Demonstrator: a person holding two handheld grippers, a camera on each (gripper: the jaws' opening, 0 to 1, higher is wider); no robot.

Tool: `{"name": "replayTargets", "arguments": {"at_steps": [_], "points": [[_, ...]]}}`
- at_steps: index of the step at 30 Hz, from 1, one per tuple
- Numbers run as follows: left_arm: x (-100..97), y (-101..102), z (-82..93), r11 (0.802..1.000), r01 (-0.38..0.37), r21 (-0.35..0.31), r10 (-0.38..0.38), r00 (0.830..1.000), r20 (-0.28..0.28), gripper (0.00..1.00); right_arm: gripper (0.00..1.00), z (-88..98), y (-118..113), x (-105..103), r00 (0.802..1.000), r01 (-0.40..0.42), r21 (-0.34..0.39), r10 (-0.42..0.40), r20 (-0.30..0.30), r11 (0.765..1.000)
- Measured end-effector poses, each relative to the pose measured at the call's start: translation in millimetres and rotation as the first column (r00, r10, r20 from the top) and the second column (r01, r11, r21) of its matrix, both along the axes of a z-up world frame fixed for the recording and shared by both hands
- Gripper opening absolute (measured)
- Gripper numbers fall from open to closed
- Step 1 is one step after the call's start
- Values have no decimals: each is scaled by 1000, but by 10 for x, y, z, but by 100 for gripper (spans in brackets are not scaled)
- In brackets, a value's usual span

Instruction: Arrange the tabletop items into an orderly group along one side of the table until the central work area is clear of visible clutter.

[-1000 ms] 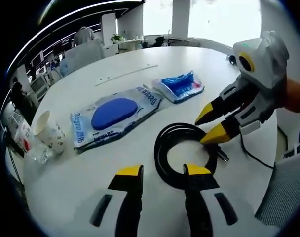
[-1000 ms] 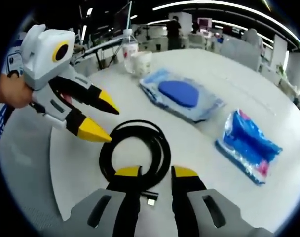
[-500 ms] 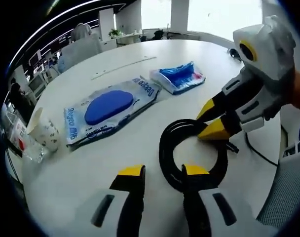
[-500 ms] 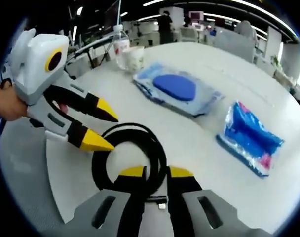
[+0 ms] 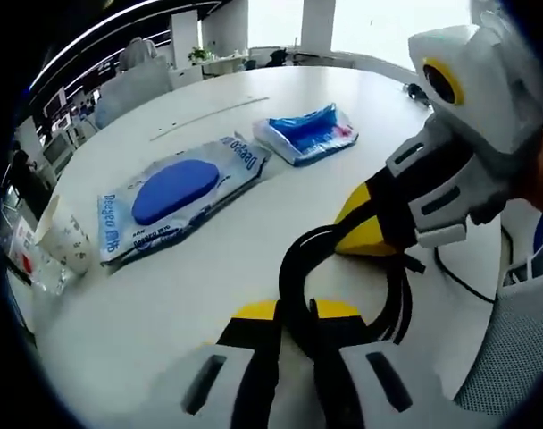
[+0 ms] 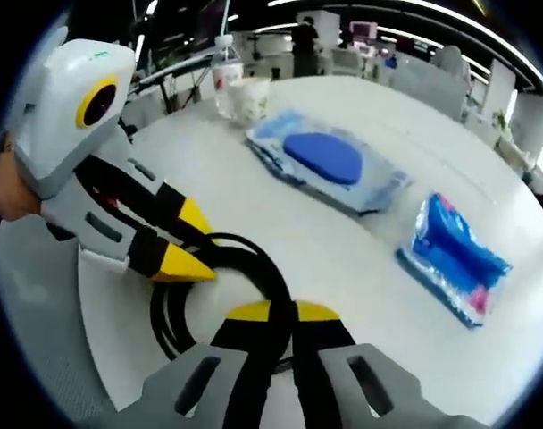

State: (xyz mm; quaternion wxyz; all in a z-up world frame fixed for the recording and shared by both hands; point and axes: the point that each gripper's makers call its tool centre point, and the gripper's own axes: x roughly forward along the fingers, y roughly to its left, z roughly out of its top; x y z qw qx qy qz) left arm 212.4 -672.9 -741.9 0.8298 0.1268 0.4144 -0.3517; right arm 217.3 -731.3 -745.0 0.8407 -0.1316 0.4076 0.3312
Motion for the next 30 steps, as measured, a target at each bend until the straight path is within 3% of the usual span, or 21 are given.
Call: {"name": "replayTargets", "arguments": {"at_steps": [9,30], "points": [[15,112,122,999,-28,-22,27,999,-18,6,2,118,110,-28,999,29,82,-27,-22,996],[259,248,320,997,-61,-40,62,998,5,6,3,358,260,226,1000,-1,102,1,4,995]]}}
